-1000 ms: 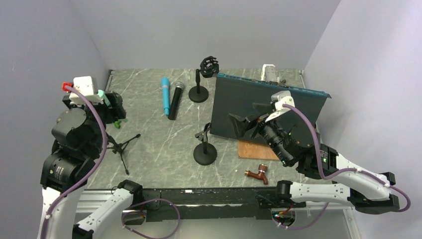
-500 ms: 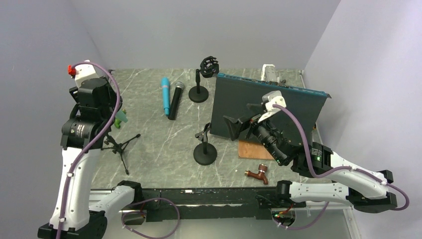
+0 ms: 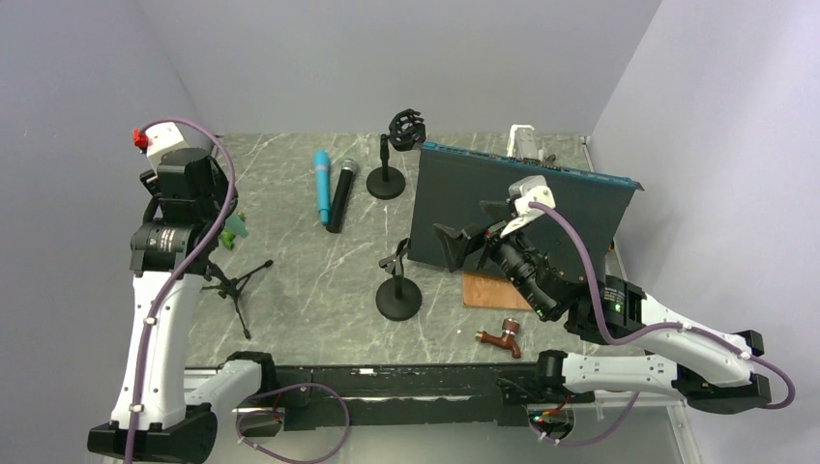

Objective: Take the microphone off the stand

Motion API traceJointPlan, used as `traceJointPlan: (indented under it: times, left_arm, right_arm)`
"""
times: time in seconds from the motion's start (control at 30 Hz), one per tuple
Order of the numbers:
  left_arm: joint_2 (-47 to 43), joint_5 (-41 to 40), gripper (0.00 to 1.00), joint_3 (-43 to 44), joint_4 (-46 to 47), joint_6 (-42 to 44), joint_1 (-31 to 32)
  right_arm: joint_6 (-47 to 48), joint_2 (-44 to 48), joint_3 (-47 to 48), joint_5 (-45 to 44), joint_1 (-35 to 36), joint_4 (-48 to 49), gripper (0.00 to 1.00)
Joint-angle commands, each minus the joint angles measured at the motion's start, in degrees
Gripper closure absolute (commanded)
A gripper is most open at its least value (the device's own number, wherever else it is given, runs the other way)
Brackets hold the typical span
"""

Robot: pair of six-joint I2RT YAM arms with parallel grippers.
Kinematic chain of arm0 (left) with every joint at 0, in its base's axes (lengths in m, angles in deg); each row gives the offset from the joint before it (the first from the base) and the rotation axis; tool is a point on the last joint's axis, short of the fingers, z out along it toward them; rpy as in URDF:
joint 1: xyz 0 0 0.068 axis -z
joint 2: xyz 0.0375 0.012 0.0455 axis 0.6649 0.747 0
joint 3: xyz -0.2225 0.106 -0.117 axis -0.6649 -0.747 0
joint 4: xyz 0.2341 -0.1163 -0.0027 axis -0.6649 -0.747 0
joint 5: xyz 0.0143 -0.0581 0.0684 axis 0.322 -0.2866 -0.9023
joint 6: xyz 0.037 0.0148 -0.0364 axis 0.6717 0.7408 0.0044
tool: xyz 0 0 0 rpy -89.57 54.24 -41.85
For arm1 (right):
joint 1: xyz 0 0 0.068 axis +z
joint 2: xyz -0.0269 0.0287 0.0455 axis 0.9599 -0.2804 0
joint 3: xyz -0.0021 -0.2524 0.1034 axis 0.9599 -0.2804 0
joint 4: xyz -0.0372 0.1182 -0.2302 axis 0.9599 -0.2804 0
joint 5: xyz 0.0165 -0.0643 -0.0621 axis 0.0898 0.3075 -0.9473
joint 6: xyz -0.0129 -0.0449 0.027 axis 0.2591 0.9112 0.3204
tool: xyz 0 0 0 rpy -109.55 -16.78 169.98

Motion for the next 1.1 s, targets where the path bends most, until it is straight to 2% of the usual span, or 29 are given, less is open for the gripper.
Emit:
traceJointPlan:
  times: [0.0,0.37,0.63,0.67,0.7,0.73,0.77,1.07]
  left_arm:
    - [0.42,1.78,0.44,-0.54,5.34,-1.41,-1.74]
    - [2.25,5.51,0.50,-1.57,8.10,-1.70,-3.70]
    - [1.74,6.16,0.45,-3.47,8.03,-1.78,-3.70]
    - [1.57,6.57,0.47,-3.69,8.28,-1.20,-3.76]
    - [1.32,7.61,0.56,-3.96,8.83,-0.38,-3.79]
    - [0.87,8.45,0.81,-4.19,9.53,0.15,-3.79]
    - [0.50,7.99,0.99,-4.15,9.38,-0.57,-3.79]
    - [-0.75,7.18,1.00,1.98,6.35,-0.44,-3.79]
  right_arm:
    - [0.26,-0.28,1.59,-0.03,-0.27,2.01,0.00]
    - [-0.06,0.55,0.82,-0.55,-0.34,2.44,0.00]
    - [-0.14,0.57,0.77,-0.29,-0.35,2.35,0.00]
    - [-0.15,0.65,0.79,-0.32,-0.35,2.36,0.00]
    - [-0.12,0.66,0.81,-0.29,-0.37,2.36,0.00]
    - [-0.15,0.71,0.75,-0.30,-0.42,2.36,0.00]
    - [-0.19,0.71,0.77,-0.29,-0.44,2.30,0.00]
    - [-0.46,1.34,0.45,-0.29,-0.44,2.51,0.00]
